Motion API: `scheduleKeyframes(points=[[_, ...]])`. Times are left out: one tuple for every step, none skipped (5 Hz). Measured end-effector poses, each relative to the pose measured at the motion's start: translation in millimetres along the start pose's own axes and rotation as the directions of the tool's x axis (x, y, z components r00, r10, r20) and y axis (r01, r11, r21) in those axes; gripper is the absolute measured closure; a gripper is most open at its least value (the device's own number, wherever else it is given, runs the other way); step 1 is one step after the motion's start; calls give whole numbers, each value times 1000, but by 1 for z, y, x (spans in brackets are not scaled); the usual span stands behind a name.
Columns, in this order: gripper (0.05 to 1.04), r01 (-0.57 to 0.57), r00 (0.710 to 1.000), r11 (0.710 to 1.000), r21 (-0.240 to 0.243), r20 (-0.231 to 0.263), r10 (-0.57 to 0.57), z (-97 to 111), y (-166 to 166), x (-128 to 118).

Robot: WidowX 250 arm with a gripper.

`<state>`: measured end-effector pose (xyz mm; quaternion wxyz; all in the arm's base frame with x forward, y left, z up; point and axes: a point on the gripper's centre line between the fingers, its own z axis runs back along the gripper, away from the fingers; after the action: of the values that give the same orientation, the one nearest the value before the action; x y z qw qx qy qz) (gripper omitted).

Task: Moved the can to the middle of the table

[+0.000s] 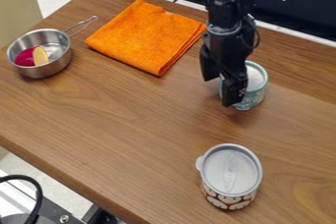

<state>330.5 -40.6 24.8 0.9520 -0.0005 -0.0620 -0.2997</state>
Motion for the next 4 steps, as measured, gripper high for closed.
scheduleKeyframes(points=[[88,-14,1000,1000,-3,0,14,-1,1,4],[88,-11,1000,1000,-9,-7,11,-2,5,-1],[88,2,1000,1000,-18,-18,-3,3,9,-21],[88,6,1000,1000,-21,-15,-7,11,17,-37]])
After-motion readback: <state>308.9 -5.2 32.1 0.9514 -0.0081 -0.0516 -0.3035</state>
